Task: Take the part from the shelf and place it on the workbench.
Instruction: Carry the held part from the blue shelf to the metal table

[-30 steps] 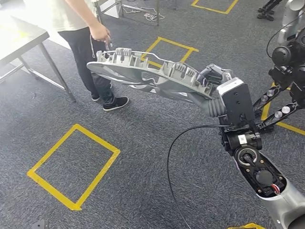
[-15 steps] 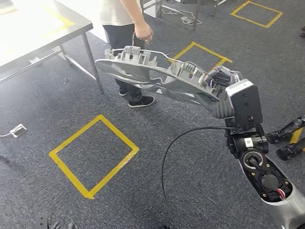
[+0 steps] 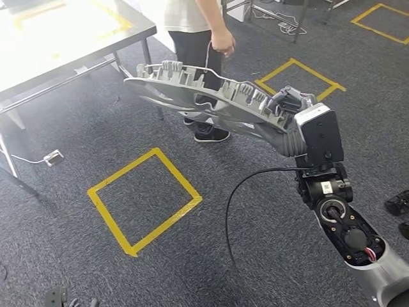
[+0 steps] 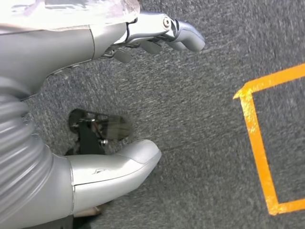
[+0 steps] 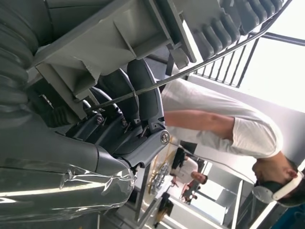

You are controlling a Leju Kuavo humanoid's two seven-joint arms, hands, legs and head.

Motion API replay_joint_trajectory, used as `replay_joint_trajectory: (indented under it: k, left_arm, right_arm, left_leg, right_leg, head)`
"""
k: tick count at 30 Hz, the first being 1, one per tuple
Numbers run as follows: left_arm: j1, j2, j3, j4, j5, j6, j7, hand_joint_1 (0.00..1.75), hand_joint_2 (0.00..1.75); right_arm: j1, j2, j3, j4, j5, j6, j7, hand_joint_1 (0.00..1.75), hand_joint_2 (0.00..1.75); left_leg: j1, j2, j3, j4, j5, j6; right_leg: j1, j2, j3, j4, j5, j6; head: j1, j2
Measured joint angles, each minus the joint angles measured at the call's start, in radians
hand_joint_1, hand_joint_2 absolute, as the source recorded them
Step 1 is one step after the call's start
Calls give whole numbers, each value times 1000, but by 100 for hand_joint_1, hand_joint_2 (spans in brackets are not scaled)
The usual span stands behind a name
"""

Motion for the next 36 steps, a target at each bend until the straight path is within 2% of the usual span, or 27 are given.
replay_joint_trajectory:
  k: [2, 3, 5, 6, 7, 8, 10, 11, 12, 13, 14, 16, 17, 18, 20, 21, 23, 24, 25, 26, 27, 28, 29, 31, 32, 33, 36]
  left_arm:
    - [-5, 1, 0, 0, -1, -1, 0, 0, 175]
    - [-7, 1, 0, 0, -1, -1, 0, 0, 175]
    - [-7, 1, 0, 0, -1, -5, 1, 0, 175]
    - [-7, 1, 0, 0, 0, -8, 2, 0, 175]
    - [-6, 1, 0, 0, 0, -12, 3, 0, 175]
    - [-7, 1, 0, 0, 1, -16, 3, 0, 175]
    - [-11, 1, 0, 0, 2, -21, 3, 0, 175]
    - [-12, 0, 0, 0, 2, -22, 3, 0, 175]
    - [-11, 0, 0, 0, 1, -22, 3, 0, 175]
    - [-11, 0, 0, 0, 1, -22, 3, 0, 175]
    - [-11, -1, 0, 0, 1, -22, 3, 0, 175]
    - [-11, -2, 0, 0, 1, -23, 3, 0, 175]
    - [-11, -2, 0, 0, 1, -23, 3, 0, 175]
    - [-11, -2, 0, 0, 1, -23, 4, 0, 175]
    - [-6, 1, 0, 0, 2, -23, 4, 0, 175]
    - [-3, 2, 0, 0, 2, -23, 4, 0, 175]
    - [-1, 4, 0, 0, 3, -24, 4, 0, 175]
    - [-1, 4, 0, 0, 4, -24, 3, 0, 175]
    - [-2, 4, 0, 0, 4, -25, 3, 0, 175]
    - [-2, 4, 0, 0, 4, -25, 2, 0, 175]
    - [-1, 4, 0, 0, 4, -26, 2, 0, 175]
    - [1, 4, 0, 0, 4, -26, 1, 0, 175]
    - [2, 4, 0, 0, 4, -26, 1, 0, 175]
    - [2, 6, 0, 0, 4, -26, 0, 0, 175]
    - [2, 6, 0, 0, 4, -26, -1, 0, 175]
    - [2, 7, 0, 0, 5, -26, -2, 0, 175]
    - [7, 8, 0, 0, 6, -29, -8, 0, 175]
  right_arm:
    - [0, 0, -2, 0, 0, 0, 0, 175, 175]
    - [1, 0, -2, 0, 0, 0, 0, 175, 175]
    - [1, 0, -3, 0, 0, 0, 0, 175, 175]
    - [1, 0, -3, 0, 0, 0, 0, 175, 175]
    - [0, 0, -3, 0, 0, 0, -1, 175, 175]
    - [0, -1, -4, 0, 0, 0, -2, 175, 175]
    - [1, -2, -5, 0, 0, -1, -5, 175, 175]
    - [2, -2, -5, 0, 0, -1, -6, 175, 175]
    - [3, -2, -5, 1, 0, -1, -6, 175, 175]
    - [4, -3, -5, 1, 0, -1, -6, 175, 175]
    - [5, -3, -5, 1, 0, -1, -6, 175, 175]
    - [5, -3, -5, 1, 0, -1, -7, 175, 175]
    - [5, -3, -5, 1, 0, -2, -8, 175, 175]
    - [5, -4, -5, 1, 0, -2, -9, 175, 175]
    - [6, -4, -5, 1, 0, -3, -10, 175, 175]
    - [6, -4, -5, 1, 0, -3, -10, 175, 175]
    - [6, -4, -4, 0, 0, -4, -10, 175, 175]
    - [6, -4, -4, 0, 0, -4, -10, 175, 175]
    - [6, -4, -4, 0, 0, -5, -11, 175, 175]
    - [6, -4, -4, 0, 0, -5, -11, 175, 175]
    - [6, -4, -3, 0, 0, -5, -11, 175, 175]
    - [6, -4, -2, 0, 0, -5, -11, 175, 175]
    - [7, -4, -2, 0, 0, -5, -11, 175, 175]
    - [6, -4, -1, 0, 0, -5, -11, 175, 175]
    - [5, -4, -2, -1, 0, -6, -11, 175, 175]
    - [5, -4, -2, -1, 0, -6, -13, 175, 175]
    - [3, -4, -2, -2, 0, -11, -17, 175, 175]
  left_leg:
    - [-10, 40, 53, -111, 35, 10]
    - [-15, 49, 61, -130, 34, 16]
    - [-18, 27, 62, -134, 30, 29]
    - [-16, 15, 66, -138, 30, 35]
    - [-14, 4, 70, -142, 30, 41]
    - [-11, -7, 75, -145, 30, 48]
    - [-11, -29, 79, -147, 28, 57]
    - [-12, -42, 81, -147, 26, 59]
    - [-13, -55, 83, -146, 25, 61]
    - [-14, -69, 86, -146, 23, 61]
    - [-14, -84, 90, -144, 21, 60]
    - [-15, -111, 93, -138, 14, 54]
    - [-15, -123, 91, -134, 12, 51]
    - [-14, -133, 88, -132, 12, 46]
    - [-12, -152, 82, -134, 14, 37]
    - [-13, -145, 81, -132, 12, 31]
    - [-17, -96, 59, -84, -17, 20]
    - [-15, -65, 32, -28, -46, 14]
    - [-12, -46, -4, 44, -77, 9]
    - [-8, -38, -40, 113, -102, 5]
    - [-5, -34, -65, 156, -110, 2]
    - [-3, -32, -71, 161, -98, 1]
    - [-1, -28, -55, 124, -68, 1]
    - [-1, -13, 17, -21, 4, 4]
    - [-4, -6, 46, -82, 24, 8]
    - [-7, -1, 64, -118, 32, 12]
    - [-11, -8, 71, -137, 24, 28]
  right_leg:
    - [6, -18, 8, 0, -8, 10]
    - [9, -27, 11, -1, -12, 15]
    - [12, -45, 19, -6, -18, 25]
    - [10, -40, 22, -3, -26, 30]
    - [7, -23, 16, 18, -42, 34]
    - [6, 3, -3, 61, -67, 35]
    - [6, 49, -78, 207, -130, 35]
    - [8, 57, -116, 272, -149, 34]
    - [9, 61, -141, 308, -148, 34]
    - [9, 62, -146, 298, -125, 32]
    - [9, 66, -131, 249, -85, 30]
    - [6, 99, -77, 105, -3, 24]
    - [5, 117, -55, 52, 17, 22]
    - [5, 130, -43, 23, 22, 21]
    - [4, 121, -35, 10, 17, 18]
    - [3, 111, -32, 7, 17, 14]
    - [-2, 90, -22, -2, 18, 5]
    - [-1, 78, -19, -4, 17, 2]
    - [0, 67, -17, -4, 15, -1]
    - [0, 56, -15, -4, 13, -2]
    - [0, 45, -12, -4, 10, -2]
    - [0, 35, -9, -4, 7, -2]
    - [-1, 25, -3, -4, 3, 0]
    - [0, 11, 9, -4, -7, 8]
    - [2, 6, 12, -4, -11, 13]
    - [4, 2, 15, -5, -14, 18]
    - [6, -5, 21, -12, -20, 34]
  head:
    - [-2, 0]
    - [-2, 0]
    - [2, 0]
    - [4, 0]
    - [7, 0]
    - [11, 0]
    - [22, 0]
    - [26, 0]
    - [30, 0]
    - [31, 0]
    - [34, 0]
    - [38, 0]
    - [39, 0]
    - [38, 0]
    - [35, 0]
    - [34, 0]
    - [22, 0]
    - [15, 0]
    - [9, 0]
    - [6, 0]
    - [4, 0]
    - [3, 0]
    - [2, 0]
    - [0, 0]
    - [-1, 0]
    - [0, 0]
    - [5, 0]
